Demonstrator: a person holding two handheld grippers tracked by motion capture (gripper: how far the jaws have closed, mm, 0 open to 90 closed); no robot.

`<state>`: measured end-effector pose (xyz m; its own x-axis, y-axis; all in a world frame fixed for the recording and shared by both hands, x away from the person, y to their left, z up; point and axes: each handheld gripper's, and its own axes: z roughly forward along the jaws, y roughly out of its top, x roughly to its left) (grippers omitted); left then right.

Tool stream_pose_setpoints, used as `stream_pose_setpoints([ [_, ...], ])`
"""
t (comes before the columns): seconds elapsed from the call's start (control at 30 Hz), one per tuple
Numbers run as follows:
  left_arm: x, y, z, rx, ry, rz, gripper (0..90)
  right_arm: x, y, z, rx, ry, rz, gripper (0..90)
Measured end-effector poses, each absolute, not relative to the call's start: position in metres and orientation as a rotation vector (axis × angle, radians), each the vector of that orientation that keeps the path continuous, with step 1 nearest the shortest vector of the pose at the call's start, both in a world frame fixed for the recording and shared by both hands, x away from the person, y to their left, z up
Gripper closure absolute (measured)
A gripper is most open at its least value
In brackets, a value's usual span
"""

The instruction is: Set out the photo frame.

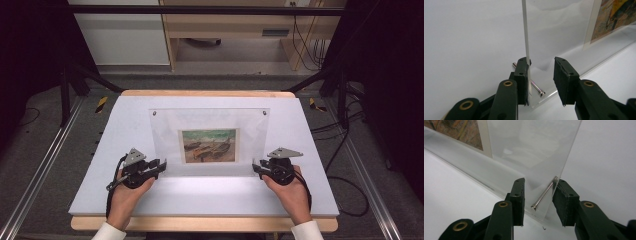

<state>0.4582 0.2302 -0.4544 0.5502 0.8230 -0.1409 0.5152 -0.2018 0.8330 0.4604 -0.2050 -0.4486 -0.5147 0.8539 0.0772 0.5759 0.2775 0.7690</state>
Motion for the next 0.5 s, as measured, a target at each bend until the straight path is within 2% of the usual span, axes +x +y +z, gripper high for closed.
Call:
stream_pose_setpoints([
  [0.5, 0.4581, 0.2301, -0.4544, 1.871, 1.094, 0.422, 64.3, 0.4600, -0.2048, -0.4487, 1.298, 2.201, 1.096, 62.6],
])
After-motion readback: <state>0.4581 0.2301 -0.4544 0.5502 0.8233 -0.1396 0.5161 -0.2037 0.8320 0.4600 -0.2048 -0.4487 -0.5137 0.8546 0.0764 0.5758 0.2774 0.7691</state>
